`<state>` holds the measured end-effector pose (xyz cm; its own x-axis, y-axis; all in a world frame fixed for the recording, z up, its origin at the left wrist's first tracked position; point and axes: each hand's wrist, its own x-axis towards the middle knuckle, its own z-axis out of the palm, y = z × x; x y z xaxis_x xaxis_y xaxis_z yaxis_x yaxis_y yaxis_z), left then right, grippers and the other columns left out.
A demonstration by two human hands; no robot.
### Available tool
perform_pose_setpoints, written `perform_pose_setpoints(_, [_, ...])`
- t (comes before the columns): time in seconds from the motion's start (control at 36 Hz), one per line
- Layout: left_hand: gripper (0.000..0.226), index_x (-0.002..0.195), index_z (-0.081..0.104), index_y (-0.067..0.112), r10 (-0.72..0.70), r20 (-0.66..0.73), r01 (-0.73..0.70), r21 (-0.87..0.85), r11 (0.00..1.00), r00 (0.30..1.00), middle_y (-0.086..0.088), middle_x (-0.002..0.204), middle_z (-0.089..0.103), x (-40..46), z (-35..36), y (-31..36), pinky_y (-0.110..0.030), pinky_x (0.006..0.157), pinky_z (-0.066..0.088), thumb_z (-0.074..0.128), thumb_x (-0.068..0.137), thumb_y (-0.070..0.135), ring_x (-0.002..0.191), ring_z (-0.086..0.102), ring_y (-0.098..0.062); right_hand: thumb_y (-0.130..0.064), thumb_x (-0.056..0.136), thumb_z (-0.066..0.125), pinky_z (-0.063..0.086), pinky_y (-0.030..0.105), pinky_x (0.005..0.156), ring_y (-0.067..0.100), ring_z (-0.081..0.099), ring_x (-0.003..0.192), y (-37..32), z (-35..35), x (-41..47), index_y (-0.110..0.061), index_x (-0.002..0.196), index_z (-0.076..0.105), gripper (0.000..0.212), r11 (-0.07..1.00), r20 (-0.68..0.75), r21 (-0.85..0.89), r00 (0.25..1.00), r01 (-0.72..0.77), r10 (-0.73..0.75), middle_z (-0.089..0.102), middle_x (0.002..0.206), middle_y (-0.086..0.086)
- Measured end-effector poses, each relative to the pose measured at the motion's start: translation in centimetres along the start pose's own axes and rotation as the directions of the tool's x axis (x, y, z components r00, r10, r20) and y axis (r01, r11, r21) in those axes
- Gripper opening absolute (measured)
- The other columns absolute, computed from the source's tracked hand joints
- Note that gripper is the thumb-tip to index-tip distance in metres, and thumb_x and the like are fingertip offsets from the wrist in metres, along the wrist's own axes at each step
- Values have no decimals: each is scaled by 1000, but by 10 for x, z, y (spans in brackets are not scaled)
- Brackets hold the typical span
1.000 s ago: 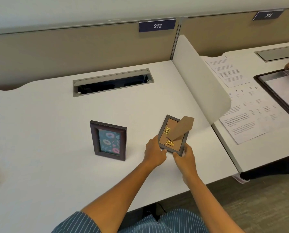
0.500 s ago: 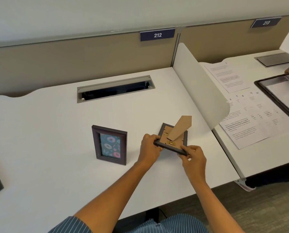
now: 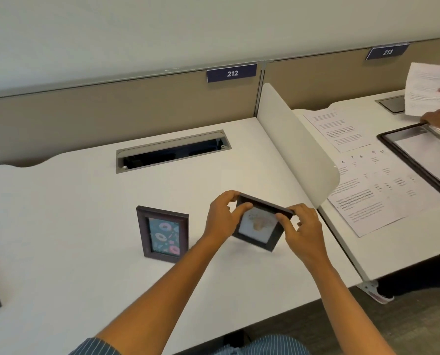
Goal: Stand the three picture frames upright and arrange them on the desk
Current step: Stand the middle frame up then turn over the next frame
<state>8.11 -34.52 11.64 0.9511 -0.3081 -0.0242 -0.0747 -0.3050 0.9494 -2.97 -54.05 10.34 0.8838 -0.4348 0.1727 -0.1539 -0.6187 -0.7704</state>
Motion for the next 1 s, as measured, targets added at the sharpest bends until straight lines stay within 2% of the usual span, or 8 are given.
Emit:
perform_pose_setpoints(0.14, [16,111,75,23,-160,82,176,-272,946,984,3,104,80,-7,-6,18,-25,80,63,74,97,30,96,76,-10,-42,100,77,59,24,62,19,73,82,-23,-9,5,-18,92,75,25,906,23,327,961,-268,276,78,85,0])
perform_pose_setpoints(0.25, [19,114,76,21,-256,122,283,-412,866,959,0,105,82,-15,-11,26,-28,79,62,71,99,32,100,78,-16,-45,99,77,63,37,73,28,79,90,-40,-14,7,-13,93,78,33,789,73,502,926,-356,372,83,90,9])
perform_pose_setpoints(0.33, [19,111,78,21,-321,124,342,-444,828,939,2,99,84,-19,-15,33,-20,69,59,73,98,34,91,79,-9,-46,98,77,62,44,79,23,81,88,-49,-16,9,-10,92,79,36,729,123,554,906,-402,406,83,89,8])
perform_pose_setpoints(0.42, [12,101,80,24,-391,102,393,-447,804,915,5,91,84,-19,-18,41,-16,58,57,75,96,34,76,77,-3,-49,97,76,62,41,77,20,81,87,-56,-17,9,-8,93,78,41,694,159,570,888,-440,432,83,89,8])
perform_pose_setpoints(0.61, [10,94,82,21,-448,115,447,-461,767,887,3,85,84,-19,-25,51,-28,67,59,79,94,30,71,76,-6,-51,96,77,59,37,70,13,78,73,-63,-16,9,-2,96,79,48,661,162,582,864,-473,476,82,88,13])
perform_pose_setpoints(0.81, [15,101,82,20,-426,118,432,-438,788,897,4,88,84,-24,-25,52,-25,65,59,79,93,32,74,77,-7,-50,98,76,59,34,68,11,79,72,-64,-20,7,-4,99,80,46,665,177,571,863,-482,474,84,87,10])
perform_pose_setpoints(0.89, [23,111,79,19,-329,176,373,-430,822,928,3,96,84,-26,-29,50,-23,68,62,80,92,31,88,80,-10,-54,97,74,59,33,70,16,82,79,-63,-24,5,-13,98,82,42,670,175,580,874,-463,452,84,89,8])
perform_pose_setpoints(1.0, [20,106,79,19,-182,237,256,-335,907,954,-1,96,84,-27,-36,46,-25,70,65,85,87,22,93,81,-14,-64,92,71,61,21,63,12,82,89,-59,-32,1,-28,93,84,38,685,209,588,899,-431,386,85,95,3])
